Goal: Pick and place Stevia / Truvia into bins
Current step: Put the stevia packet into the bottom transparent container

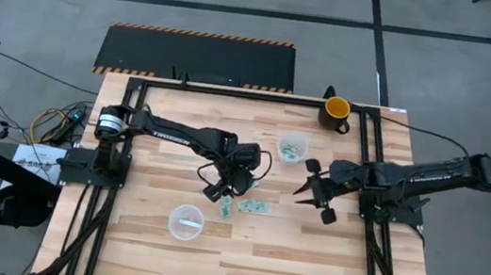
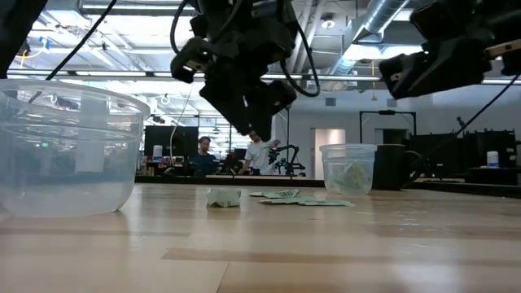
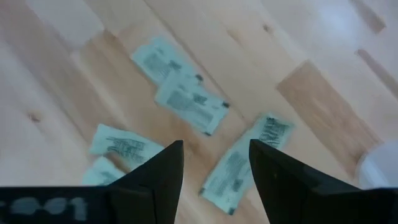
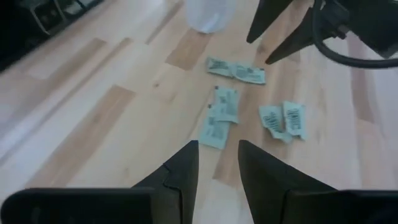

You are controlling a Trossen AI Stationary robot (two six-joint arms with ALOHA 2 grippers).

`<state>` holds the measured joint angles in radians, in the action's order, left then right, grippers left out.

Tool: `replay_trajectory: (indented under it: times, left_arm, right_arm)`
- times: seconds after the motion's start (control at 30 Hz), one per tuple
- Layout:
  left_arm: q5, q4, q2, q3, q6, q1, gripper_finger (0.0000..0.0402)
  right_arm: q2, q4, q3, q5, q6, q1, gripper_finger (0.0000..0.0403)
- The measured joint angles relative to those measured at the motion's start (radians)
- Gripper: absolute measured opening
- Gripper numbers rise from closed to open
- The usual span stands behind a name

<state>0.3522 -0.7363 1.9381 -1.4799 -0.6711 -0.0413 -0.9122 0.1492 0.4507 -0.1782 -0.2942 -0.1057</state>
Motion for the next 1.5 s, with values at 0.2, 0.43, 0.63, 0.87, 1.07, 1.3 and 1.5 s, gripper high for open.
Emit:
replay_trajectory:
  times: [0.2, 0.43, 0.63, 0.87, 1.07, 1.3, 1.5]
  left_arm:
    - [-0.010, 0.014, 0.046, -0.001, 0.001, 0.016, 0.0171]
    - [-0.054, -0.018, 0.073, -0.001, 0.038, 0.022, 0.0171]
    - [-0.062, -0.079, 0.094, -0.001, 0.067, 0.038, 0.0171]
    - [-0.071, -0.112, 0.093, -0.001, 0.070, 0.069, 0.0171]
    - [-0.077, -0.132, 0.100, -0.001, 0.070, 0.079, 0.0171]
    - [-0.081, -0.126, 0.110, -0.001, 0.050, 0.085, 0.0172]
    - [-0.097, -0.126, 0.110, -0.001, 0.030, 0.085, 0.0171]
  right_arm:
    - [0.100, -0.023, -0.101, 0.002, 0.036, -0.016, 0.0096]
    - [0.198, -0.016, -0.143, 0.020, 0.070, -0.010, 0.0093]
    - [0.212, -0.009, -0.143, 0.020, 0.070, -0.010, 0.0093]
    - [0.212, -0.007, -0.143, 0.021, 0.077, -0.010, 0.0093]
    - [0.212, -0.007, -0.143, 0.021, 0.077, -0.010, 0.0093]
    - [0.212, -0.007, -0.143, 0.021, 0.077, -0.010, 0.0093]
    - [0.212, -0.008, -0.143, 0.022, 0.077, -0.010, 0.0093]
